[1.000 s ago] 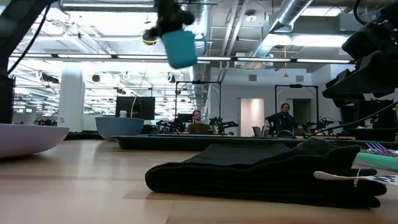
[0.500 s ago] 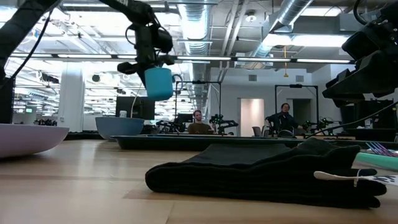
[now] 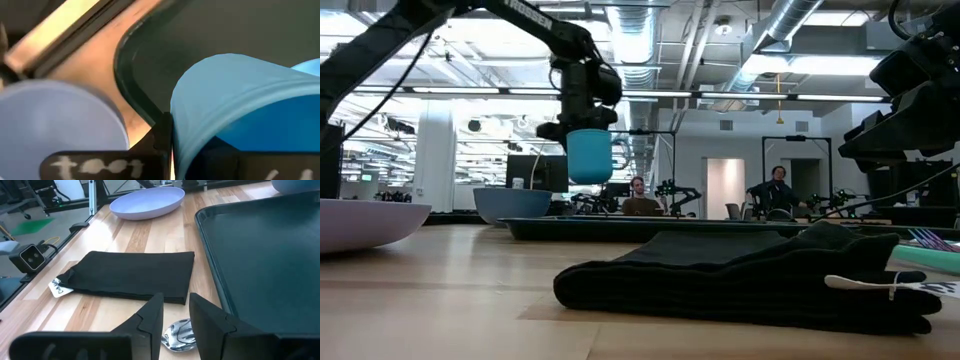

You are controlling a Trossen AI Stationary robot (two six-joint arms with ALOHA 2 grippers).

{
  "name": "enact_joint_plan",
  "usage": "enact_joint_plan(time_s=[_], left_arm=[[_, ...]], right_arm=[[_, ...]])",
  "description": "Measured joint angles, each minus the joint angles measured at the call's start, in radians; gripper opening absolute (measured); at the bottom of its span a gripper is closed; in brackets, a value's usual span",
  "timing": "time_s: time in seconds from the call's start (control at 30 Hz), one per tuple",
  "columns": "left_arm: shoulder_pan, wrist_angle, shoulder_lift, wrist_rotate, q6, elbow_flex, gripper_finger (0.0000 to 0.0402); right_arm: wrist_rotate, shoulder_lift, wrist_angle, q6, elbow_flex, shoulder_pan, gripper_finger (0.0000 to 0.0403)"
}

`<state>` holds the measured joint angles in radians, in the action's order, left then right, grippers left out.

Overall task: Set up tray
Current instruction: Put the blue mug on the top left of the black serving tray

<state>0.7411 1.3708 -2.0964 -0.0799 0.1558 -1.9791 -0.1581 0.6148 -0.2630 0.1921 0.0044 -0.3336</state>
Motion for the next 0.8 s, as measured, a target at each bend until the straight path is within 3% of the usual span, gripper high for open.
enact_joint_plan(time_s=[0.17, 0.5, 0.67, 0.8], left_arm=[[-0.03, -0.003, -0.035, 0.046, -0.11, -0.033, 0.0002], [-0.025, -0.053, -0.084, 0.148, -0.032, -0.035, 0.0002], [-0.049, -0.04, -0.108, 0.145, -0.213, -0.035, 0.0002], [-0.077, -0.037, -0.111, 0.153, -0.466, -0.035, 0.0002]], right_arm=[[0.0, 0.0, 0.0, 0.0, 0.0, 0.0, 0.0087], [0.0, 0.0, 0.0, 0.0, 0.0, 0.0, 0.0087], [0.0, 0.0, -0.003, 0.0, 0.0, 0.0, 0.0087], [0.0, 0.0, -0.003, 0.0, 0.0, 0.0, 0.0087]])
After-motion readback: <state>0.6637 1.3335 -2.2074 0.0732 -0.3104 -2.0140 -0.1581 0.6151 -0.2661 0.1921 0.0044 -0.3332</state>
